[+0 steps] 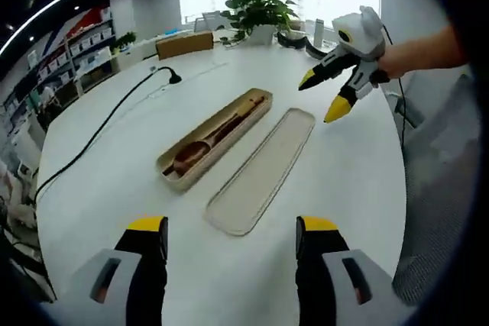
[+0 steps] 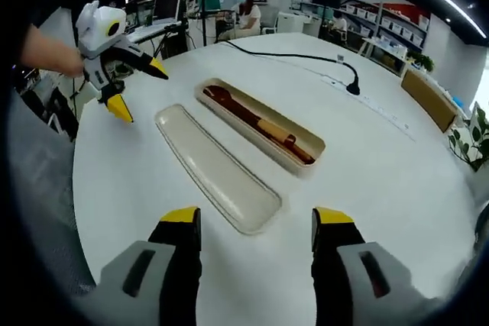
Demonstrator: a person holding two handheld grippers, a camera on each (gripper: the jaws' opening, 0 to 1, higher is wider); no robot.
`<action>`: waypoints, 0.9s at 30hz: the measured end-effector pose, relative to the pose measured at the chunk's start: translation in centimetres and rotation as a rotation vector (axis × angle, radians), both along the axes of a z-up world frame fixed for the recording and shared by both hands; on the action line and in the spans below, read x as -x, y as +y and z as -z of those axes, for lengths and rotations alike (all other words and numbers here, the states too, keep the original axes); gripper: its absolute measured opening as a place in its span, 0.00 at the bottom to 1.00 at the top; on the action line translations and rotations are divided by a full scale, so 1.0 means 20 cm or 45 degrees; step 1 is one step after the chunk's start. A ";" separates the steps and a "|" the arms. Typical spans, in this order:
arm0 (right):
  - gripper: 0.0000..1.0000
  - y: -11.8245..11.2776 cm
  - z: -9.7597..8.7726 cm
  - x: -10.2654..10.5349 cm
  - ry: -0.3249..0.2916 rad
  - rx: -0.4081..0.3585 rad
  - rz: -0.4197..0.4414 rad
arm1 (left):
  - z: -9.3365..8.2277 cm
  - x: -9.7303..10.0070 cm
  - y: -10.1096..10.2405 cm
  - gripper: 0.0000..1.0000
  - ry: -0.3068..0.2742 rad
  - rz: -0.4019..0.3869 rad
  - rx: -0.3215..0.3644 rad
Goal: Arrange the utensils inside the cutlery case until each visible utensil rests in its matching compartment.
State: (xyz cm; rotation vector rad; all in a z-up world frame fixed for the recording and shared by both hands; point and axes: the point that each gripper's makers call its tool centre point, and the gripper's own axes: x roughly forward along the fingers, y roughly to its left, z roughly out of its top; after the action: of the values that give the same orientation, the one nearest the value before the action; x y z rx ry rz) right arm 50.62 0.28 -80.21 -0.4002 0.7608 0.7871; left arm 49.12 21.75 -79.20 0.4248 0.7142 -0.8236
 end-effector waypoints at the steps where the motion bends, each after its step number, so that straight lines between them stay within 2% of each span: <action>1: 0.54 0.00 0.01 0.00 0.006 0.006 -0.014 | 0.01 0.00 -0.01 0.69 0.013 -0.005 0.020; 10: 0.53 0.05 0.07 0.00 0.013 0.043 -0.079 | 0.08 -0.03 -0.07 0.63 -0.002 0.056 -0.021; 16: 0.54 0.08 0.08 -0.01 0.023 0.046 -0.103 | 0.14 -0.04 -0.07 0.62 0.040 0.052 -0.035; 17: 0.54 0.08 0.07 -0.01 0.022 0.042 -0.110 | 0.13 -0.03 -0.09 0.62 0.056 0.049 0.023; 19: 0.54 0.09 0.08 -0.01 0.025 0.038 -0.127 | 0.13 -0.04 -0.08 0.63 0.054 0.047 -0.007; 23: 0.49 0.10 0.09 0.00 0.047 0.032 -0.160 | 0.14 -0.05 -0.09 0.62 0.062 0.036 0.018; 25: 0.50 0.10 0.11 0.01 0.045 0.068 -0.192 | 0.15 -0.06 -0.09 0.61 0.074 0.031 0.022; 27: 0.50 0.11 0.09 0.01 0.045 0.043 -0.188 | 0.15 -0.07 -0.08 0.61 0.086 0.023 0.019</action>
State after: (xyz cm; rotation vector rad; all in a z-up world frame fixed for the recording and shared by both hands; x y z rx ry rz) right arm 50.41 2.47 -82.11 -0.4777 0.7844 0.9225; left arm 50.49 20.05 -82.22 0.3918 0.7674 -0.8631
